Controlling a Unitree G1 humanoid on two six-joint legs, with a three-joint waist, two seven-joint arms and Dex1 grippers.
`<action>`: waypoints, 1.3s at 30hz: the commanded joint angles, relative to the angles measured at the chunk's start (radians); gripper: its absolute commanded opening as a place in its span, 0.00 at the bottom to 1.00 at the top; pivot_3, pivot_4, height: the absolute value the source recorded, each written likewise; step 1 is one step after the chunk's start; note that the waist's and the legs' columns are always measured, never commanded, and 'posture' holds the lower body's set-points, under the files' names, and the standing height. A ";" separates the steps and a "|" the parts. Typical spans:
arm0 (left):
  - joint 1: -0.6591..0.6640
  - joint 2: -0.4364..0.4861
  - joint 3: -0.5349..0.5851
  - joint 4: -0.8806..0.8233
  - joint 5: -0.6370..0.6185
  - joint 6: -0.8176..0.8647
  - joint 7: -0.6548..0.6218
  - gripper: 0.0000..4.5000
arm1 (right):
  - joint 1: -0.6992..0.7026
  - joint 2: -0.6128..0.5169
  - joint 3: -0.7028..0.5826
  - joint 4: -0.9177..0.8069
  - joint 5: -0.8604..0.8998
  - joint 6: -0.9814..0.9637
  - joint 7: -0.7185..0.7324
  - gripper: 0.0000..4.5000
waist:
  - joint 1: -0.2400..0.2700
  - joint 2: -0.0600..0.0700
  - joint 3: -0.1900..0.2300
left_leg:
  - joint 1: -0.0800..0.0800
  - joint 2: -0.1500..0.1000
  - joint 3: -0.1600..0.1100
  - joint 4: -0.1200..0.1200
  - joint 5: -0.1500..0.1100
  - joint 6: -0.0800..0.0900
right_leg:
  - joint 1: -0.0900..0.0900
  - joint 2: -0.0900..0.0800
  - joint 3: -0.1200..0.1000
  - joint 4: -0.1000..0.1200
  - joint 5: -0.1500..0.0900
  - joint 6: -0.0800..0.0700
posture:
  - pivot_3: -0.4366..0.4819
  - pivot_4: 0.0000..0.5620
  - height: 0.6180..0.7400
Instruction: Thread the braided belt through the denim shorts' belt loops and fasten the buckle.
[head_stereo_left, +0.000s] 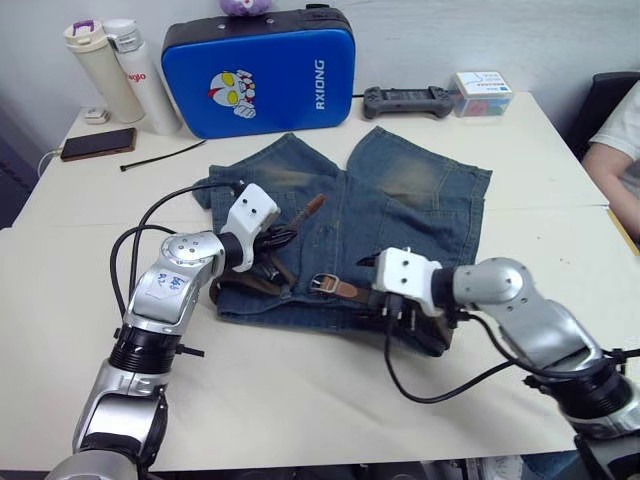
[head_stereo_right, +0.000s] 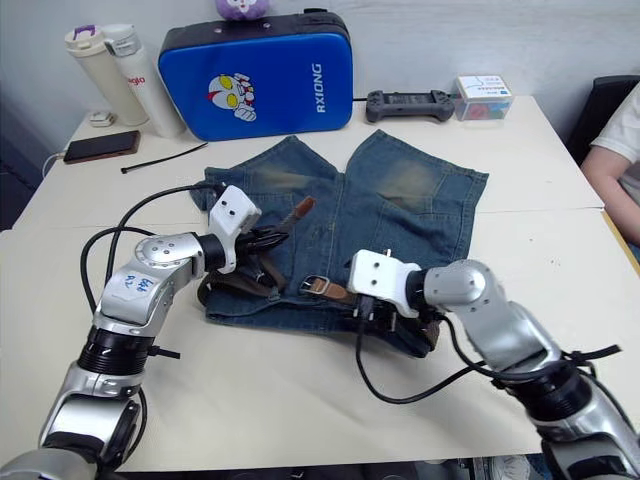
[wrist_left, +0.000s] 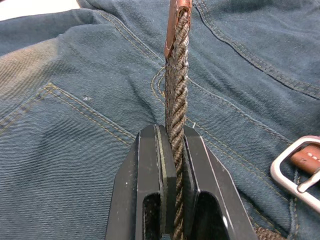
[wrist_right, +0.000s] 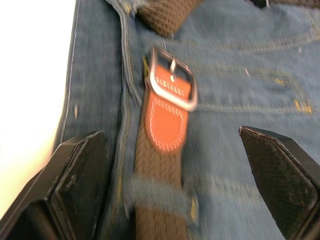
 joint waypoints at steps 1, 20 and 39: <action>0.011 0.044 -0.020 -0.023 0.043 -0.042 -0.014 0.00 | -0.015 0.048 0.040 -0.015 -0.058 -0.010 -0.047 0.99 | -0.001 0.000 0.000 | 0.000 0.000 0.000 0.000 0.000 0.000 | 0.000 0.000 0.000 0.000 0.000 0.000 | 0.48 0.27 1.00; 0.050 0.088 -0.025 -0.076 0.067 0.005 -0.032 0.00 | -0.034 0.183 -0.014 0.016 -0.098 0.208 -0.197 0.01 | -0.002 -0.001 -0.001 | 0.001 0.000 -0.001 0.001 0.000 0.000 | 0.001 0.000 0.000 0.001 0.000 0.000 | 0.48 0.27 1.00; 0.044 0.071 -0.046 -0.082 0.068 0.010 -0.045 0.00 | -0.033 0.094 0.071 -0.006 -0.092 0.150 -0.120 0.99 | -0.003 -0.002 -0.001 | 0.001 0.000 -0.001 0.001 0.000 0.000 | 0.001 0.000 0.000 0.001 0.000 0.000 | 0.48 0.27 1.00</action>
